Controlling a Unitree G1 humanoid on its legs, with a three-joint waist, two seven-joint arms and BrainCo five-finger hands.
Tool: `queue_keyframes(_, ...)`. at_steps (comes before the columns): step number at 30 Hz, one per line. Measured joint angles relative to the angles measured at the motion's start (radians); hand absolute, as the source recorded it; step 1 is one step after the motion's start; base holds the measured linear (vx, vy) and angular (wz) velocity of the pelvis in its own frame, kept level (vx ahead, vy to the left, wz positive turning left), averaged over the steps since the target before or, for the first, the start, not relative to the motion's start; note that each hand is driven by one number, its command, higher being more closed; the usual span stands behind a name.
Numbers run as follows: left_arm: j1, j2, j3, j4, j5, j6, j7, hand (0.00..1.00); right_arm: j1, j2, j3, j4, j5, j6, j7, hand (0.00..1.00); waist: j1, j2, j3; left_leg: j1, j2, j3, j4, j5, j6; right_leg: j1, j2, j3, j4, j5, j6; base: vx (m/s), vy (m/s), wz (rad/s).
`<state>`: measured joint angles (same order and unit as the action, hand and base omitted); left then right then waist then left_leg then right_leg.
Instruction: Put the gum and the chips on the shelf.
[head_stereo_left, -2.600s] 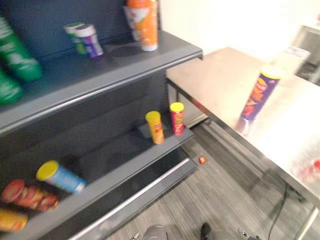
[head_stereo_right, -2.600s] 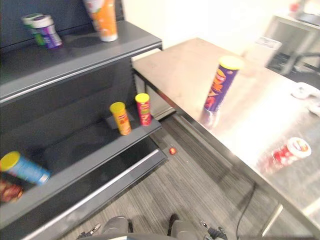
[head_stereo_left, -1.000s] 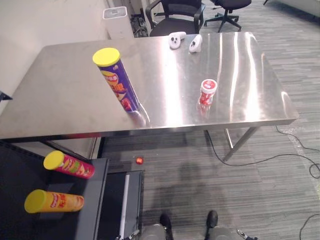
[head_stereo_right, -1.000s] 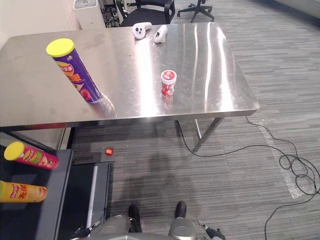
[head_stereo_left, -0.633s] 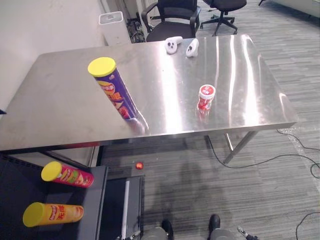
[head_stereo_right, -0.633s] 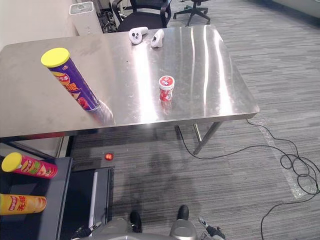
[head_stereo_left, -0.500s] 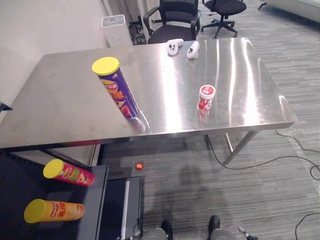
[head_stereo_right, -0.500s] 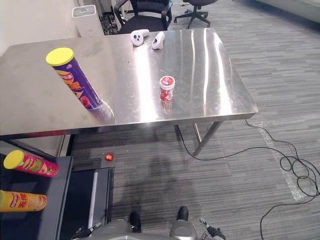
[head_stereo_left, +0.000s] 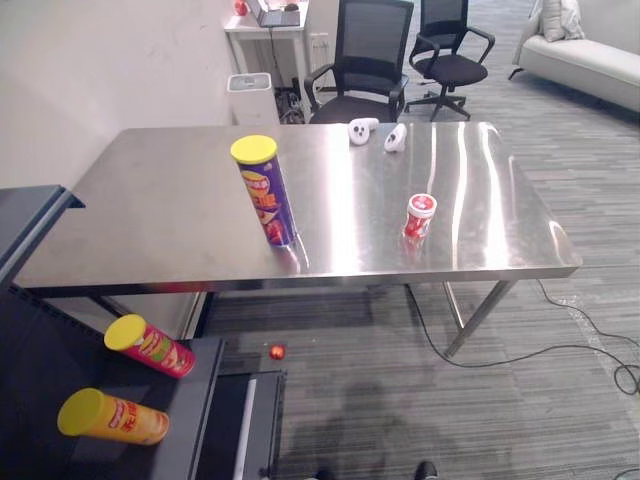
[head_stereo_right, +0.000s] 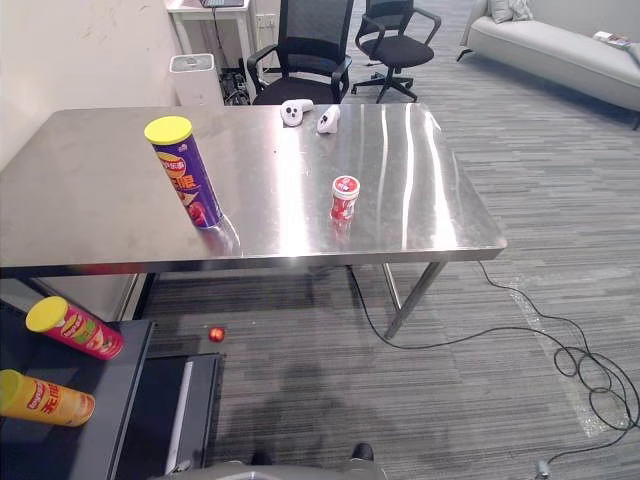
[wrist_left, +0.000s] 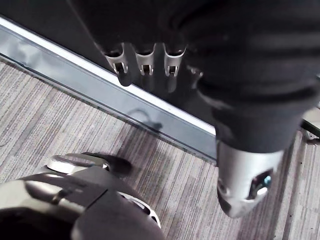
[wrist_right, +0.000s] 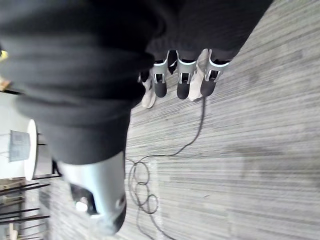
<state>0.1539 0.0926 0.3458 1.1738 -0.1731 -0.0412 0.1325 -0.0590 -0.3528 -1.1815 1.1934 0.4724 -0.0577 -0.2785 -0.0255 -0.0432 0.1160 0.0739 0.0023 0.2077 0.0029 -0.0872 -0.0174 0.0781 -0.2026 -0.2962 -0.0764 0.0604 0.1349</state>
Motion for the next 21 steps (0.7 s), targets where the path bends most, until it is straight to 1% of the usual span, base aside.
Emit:
queue_keyframes(4, -0.003, 0.001, 0.003, -0.001, 0.000, 0.000, 0.000, 0.00, -0.070, -0.056, -0.009, -0.001, 0.000, -0.013, -0.025, 0.00, -0.004, -0.005, -0.005, 0.001, -0.006, 0.000, 0.000, 0.000, 0.000, 0.000, 0.000, 0.001, 0.002, 0.000, 0.000, 0.00, 0.000, 0.00)
queue_keyframes(7, -0.002, 0.001, 0.003, -0.001, 0.000, 0.000, 0.001, 0.00, -0.109, -0.074, -0.008, -0.038, 0.000, -0.017, -0.055, 0.00, -0.006, -0.010, -0.006, 0.001, -0.007, 0.000, 0.000, 0.000, 0.000, -0.001, -0.001, 0.002, 0.004, 0.000, 0.000, 0.00, 0.000, 0.00)
queue_keyframes(8, -0.001, 0.001, 0.003, -0.001, 0.001, 0.000, 0.001, 0.00, -0.118, -0.074, -0.006, -0.085, 0.000, -0.018, -0.072, 0.00, -0.006, -0.012, -0.010, 0.002, -0.007, 0.000, 0.000, 0.000, 0.000, -0.001, -0.002, 0.002, 0.005, 0.000, 0.000, 0.00, 0.000, 0.00)
queue_keyframes(10, 0.001, 0.001, 0.003, -0.001, 0.002, 0.000, 0.002, 0.00, -0.123, -0.077, 0.013, -0.167, -0.002, -0.035, -0.096, 0.00, -0.007, -0.013, -0.020, 0.002, -0.007, 0.000, 0.000, -0.001, 0.000, -0.004, -0.002, 0.002, 0.007, -0.002, -0.003, 0.00, 0.000, 0.00)
queue_keyframes(11, 0.003, 0.001, 0.001, -0.001, 0.003, 0.000, 0.003, 0.00, -0.131, -0.080, 0.014, -0.222, -0.003, -0.049, -0.113, 0.00, -0.010, -0.014, -0.026, 0.002, -0.008, 0.000, 0.000, -0.001, 0.000, -0.005, -0.003, 0.002, 0.008, -0.002, -0.003, 0.00, 0.000, 0.00)
queue_keyframes(13, 0.010, 0.003, -0.005, -0.001, 0.007, 0.000, 0.007, 0.00, -0.153, -0.105, 0.033, -0.265, -0.005, -0.065, -0.135, 0.00, -0.022, -0.018, -0.037, 0.002, -0.009, 0.000, -0.001, -0.001, -0.001, -0.005, -0.004, 0.002, 0.008, -0.003, -0.004, 0.00, 0.000, 0.00)
queue_keyframes(15, 0.014, 0.012, -0.025, -0.001, 0.030, 0.000, 0.014, 0.00, -0.164, -0.122, 0.064, -0.318, -0.042, -0.081, -0.158, 0.00, -0.027, -0.022, -0.045, 0.002, -0.009, 0.000, -0.001, -0.003, -0.003, -0.006, -0.004, 0.002, 0.009, -0.004, -0.006, 0.00, 0.000, 0.00)
queue_keyframes(17, 0.017, 0.018, -0.042, -0.001, 0.038, 0.000, 0.016, 0.00, -0.171, -0.122, 0.085, -0.371, -0.072, -0.085, -0.176, 0.00, -0.029, -0.027, -0.053, 0.001, -0.009, 0.000, 0.000, -0.005, -0.006, -0.006, -0.004, 0.002, 0.009, -0.004, -0.006, 0.00, 0.000, 0.00)
queue_keyframes(18, 0.019, 0.020, -0.050, -0.002, 0.039, 0.001, 0.017, 0.00, -0.171, -0.121, 0.099, -0.417, -0.094, -0.085, -0.190, 0.00, -0.026, -0.022, -0.060, 0.001, -0.008, 0.000, 0.000, -0.004, -0.006, -0.007, -0.004, 0.002, 0.009, -0.006, -0.009, 0.00, 0.000, 0.00)
queue_keyframes(21, 0.021, 0.020, -0.068, -0.003, 0.039, 0.000, 0.019, 0.00, -0.176, -0.122, 0.132, -0.551, -0.144, -0.088, -0.202, 0.00, -0.025, -0.018, -0.065, 0.001, -0.008, -0.002, 0.001, -0.002, -0.002, -0.008, -0.008, 0.002, 0.009, -0.008, -0.012, 0.00, 0.000, 0.00)
